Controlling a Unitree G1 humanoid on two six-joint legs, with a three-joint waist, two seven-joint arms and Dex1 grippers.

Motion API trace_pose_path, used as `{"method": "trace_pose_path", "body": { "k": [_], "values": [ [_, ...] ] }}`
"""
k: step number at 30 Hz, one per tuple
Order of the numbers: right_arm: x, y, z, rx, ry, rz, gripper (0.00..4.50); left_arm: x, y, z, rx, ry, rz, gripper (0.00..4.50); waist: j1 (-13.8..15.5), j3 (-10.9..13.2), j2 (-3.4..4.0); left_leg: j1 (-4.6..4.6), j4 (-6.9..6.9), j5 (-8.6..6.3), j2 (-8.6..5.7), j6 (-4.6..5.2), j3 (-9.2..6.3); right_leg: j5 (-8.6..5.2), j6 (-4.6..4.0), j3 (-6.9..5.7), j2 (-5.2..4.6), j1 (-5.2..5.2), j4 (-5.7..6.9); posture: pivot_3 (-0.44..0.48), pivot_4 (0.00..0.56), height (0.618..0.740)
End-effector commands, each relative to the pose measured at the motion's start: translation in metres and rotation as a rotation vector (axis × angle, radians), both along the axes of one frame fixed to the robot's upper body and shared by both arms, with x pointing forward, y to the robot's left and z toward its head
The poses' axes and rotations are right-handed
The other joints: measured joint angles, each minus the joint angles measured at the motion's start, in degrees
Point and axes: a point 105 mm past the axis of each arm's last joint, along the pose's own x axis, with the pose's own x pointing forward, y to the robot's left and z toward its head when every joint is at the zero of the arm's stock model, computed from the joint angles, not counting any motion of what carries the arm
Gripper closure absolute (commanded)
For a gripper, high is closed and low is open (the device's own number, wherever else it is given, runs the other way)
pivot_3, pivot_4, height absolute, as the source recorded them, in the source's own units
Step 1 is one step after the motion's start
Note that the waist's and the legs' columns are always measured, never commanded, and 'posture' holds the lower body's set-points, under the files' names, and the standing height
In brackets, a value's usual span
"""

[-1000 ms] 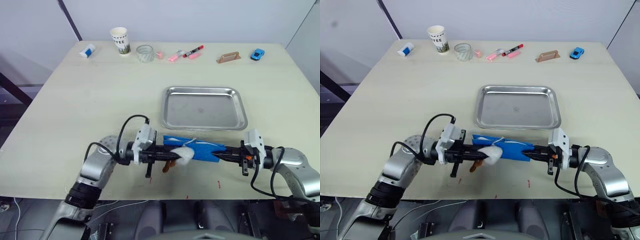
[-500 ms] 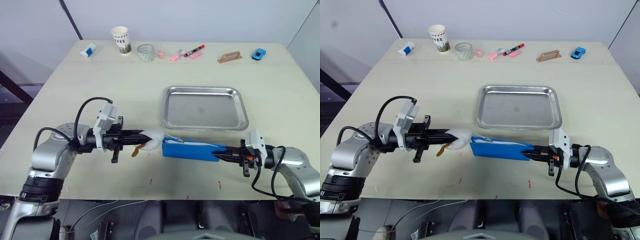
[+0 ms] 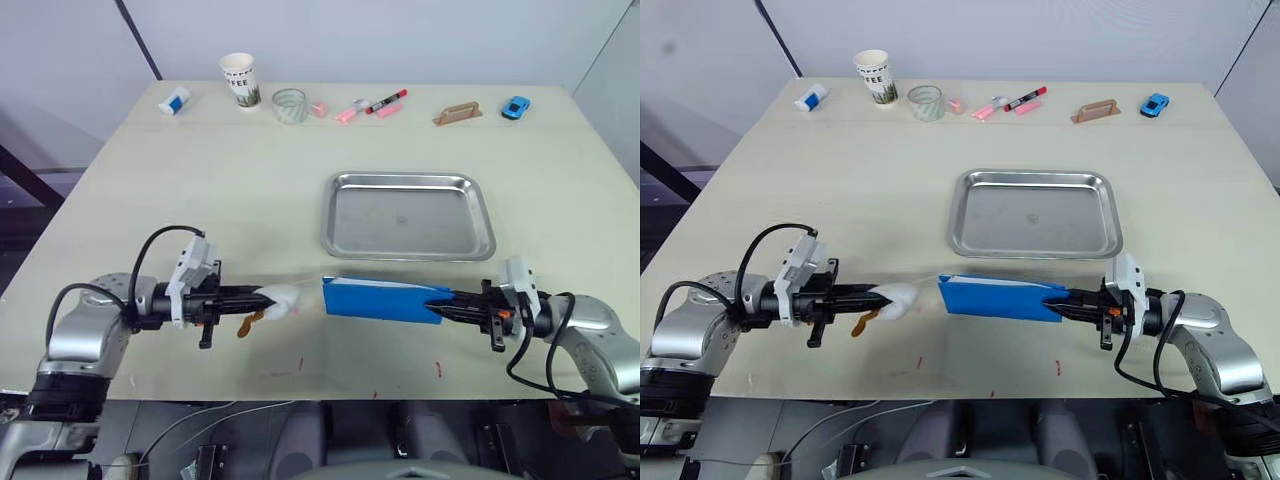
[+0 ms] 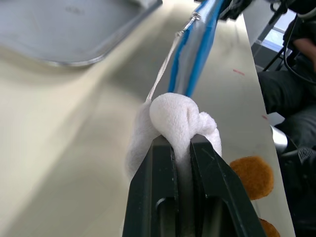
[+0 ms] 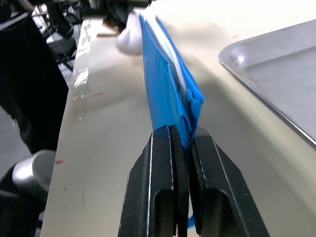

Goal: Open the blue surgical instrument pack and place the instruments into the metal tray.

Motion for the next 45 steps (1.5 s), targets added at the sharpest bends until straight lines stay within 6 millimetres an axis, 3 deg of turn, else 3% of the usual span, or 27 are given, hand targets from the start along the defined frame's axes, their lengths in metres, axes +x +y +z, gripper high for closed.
{"method": "trace_pose_path", "body": {
  "k": [1,10,18,21,28,37,45],
  "values": [
    [0.004,-0.001,0.033,0.09,-0.088,-0.019,4.5,-0.006,0.002,0.0,0.03,0.025,-0.016,4.44,0.0,0.0,-0.01,0.0,0.0,0.0,0.0,0.0,-0.01,0.0,0.0,0.0,0.0,0.0,0.0,0.0,0.15,0.74],
    [0.001,0.0,0.021,0.023,-0.069,-0.006,4.5,-0.001,-0.003,0.012,-0.036,-0.034,-0.017,4.44,0.1,0.0,0.0,0.0,0.01,0.0,-0.01,0.0,0.02,0.0,0.0,-0.03,-0.02,0.0,0.0,0.0,0.15,0.74],
    [-0.002,0.004,0.007,-0.012,-0.064,0.011,4.5,0.011,-0.014,0.053,-0.251,-0.124,0.01,4.44,0.0,0.0,0.0,0.01,0.01,0.0,0.06,0.0,0.12,0.06,-0.12,-1.02,-0.23,0.0,0.01,0.0,0.15,0.74],
    [-0.003,0.003,0.004,-0.014,-0.064,0.009,4.5,0.012,-0.015,0.059,-0.273,-0.114,0.017,4.44,0.0,0.0,0.0,0.04,0.01,0.0,0.07,0.0,0.25,0.08,-0.16,-1.23,-0.3,0.0,0.0,0.0,0.15,0.74],
    [-0.001,-0.004,0.007,0.042,-0.058,-0.021,4.5,-0.003,-0.003,0.035,-0.144,-0.029,-0.006,4.44,0.0,0.0,0.02,0.06,0.0,0.0,0.08,0.0,0.29,0.07,-0.19,-1.23,-0.31,-0.02,-0.02,0.0,0.15,0.74],
    [-0.002,-0.005,0.014,0.109,-0.043,-0.021,4.5,0.0,0.016,0.022,-0.084,-0.014,0.036,4.44,0.1,0.0,0.02,0.06,0.0,0.0,0.07,0.0,0.3,0.09,-0.22,-1.25,-0.31,-0.02,-0.02,0.0,0.15,0.74],
    [-0.004,0.001,0.024,0.167,-0.026,-0.007,4.5,-0.008,0.015,0.006,-0.05,0.02,0.005,4.44,0.1,0.0,0.02,0.05,0.01,0.0,0.08,0.0,0.29,0.09,-0.22,-1.24,-0.31,-0.02,-0.02,0.0,0.15,0.74]
  ]
}}
